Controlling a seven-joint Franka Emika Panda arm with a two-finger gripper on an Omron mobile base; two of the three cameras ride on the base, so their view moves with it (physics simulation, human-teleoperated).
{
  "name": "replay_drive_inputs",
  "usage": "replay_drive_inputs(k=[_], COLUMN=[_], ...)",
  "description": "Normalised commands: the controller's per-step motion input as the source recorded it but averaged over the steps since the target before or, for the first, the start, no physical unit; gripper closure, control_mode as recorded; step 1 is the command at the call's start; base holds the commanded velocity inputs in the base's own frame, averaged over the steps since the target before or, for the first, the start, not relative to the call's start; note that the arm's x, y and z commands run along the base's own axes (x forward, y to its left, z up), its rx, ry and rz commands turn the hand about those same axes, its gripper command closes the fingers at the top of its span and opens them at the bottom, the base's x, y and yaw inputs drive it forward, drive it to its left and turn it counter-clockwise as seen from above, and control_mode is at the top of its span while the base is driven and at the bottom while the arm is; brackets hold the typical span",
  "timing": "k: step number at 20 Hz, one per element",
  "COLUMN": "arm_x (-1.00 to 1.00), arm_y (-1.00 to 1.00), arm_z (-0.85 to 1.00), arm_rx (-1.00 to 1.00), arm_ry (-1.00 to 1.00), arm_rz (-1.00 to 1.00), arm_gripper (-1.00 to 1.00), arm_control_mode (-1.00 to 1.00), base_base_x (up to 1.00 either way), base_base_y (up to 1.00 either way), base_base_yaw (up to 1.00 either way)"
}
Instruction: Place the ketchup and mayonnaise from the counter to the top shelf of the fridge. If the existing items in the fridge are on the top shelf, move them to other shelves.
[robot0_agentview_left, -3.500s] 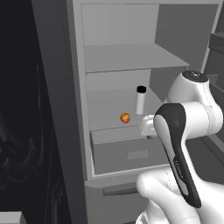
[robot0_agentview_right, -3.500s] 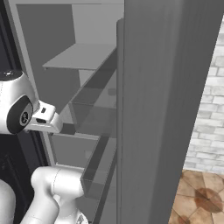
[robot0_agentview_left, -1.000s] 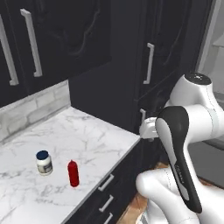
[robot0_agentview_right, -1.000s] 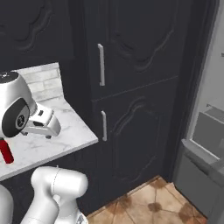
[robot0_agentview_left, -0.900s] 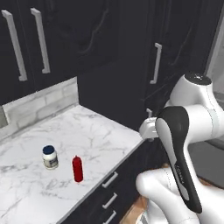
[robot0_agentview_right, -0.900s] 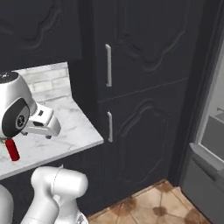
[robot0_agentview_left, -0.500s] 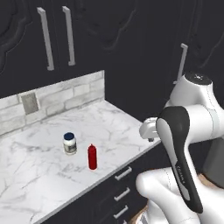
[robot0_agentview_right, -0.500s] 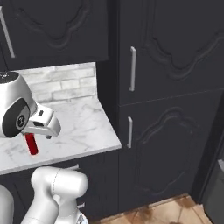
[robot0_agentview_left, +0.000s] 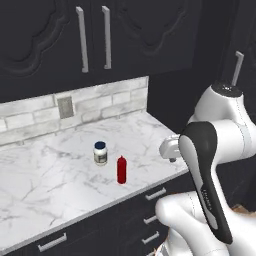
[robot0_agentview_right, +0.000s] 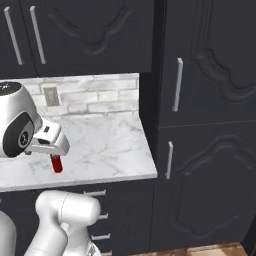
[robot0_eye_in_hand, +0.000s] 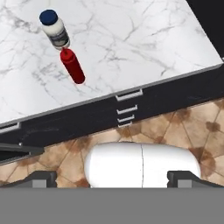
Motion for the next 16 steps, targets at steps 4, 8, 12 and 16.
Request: replay_drive_inputs(k=[4,8,12,16], arm_x=[0.00,0.00,0.00,0.00], arm_y=[0.00,0.00,0.00,0.00], arm_z=[0.00,0.00,0.00,0.00], arm_rx=[0.00,0.00,0.00,0.00], arm_ry=[0.00,0.00,0.00,0.00], arm_rz=[0.00,0.00,0.00,0.00], arm_gripper=[-1.00,-1.00,-1.00,-1.00], arm_control_mode=[1.00,1.00,1.00,1.00], base_base_x=[-0.28,-0.40,-0.59,-0.59], base_base_y=[-0.09,-0.13,-0.17,-0.03], base_base_yaw=[0.34,0.31,0.27,0.14])
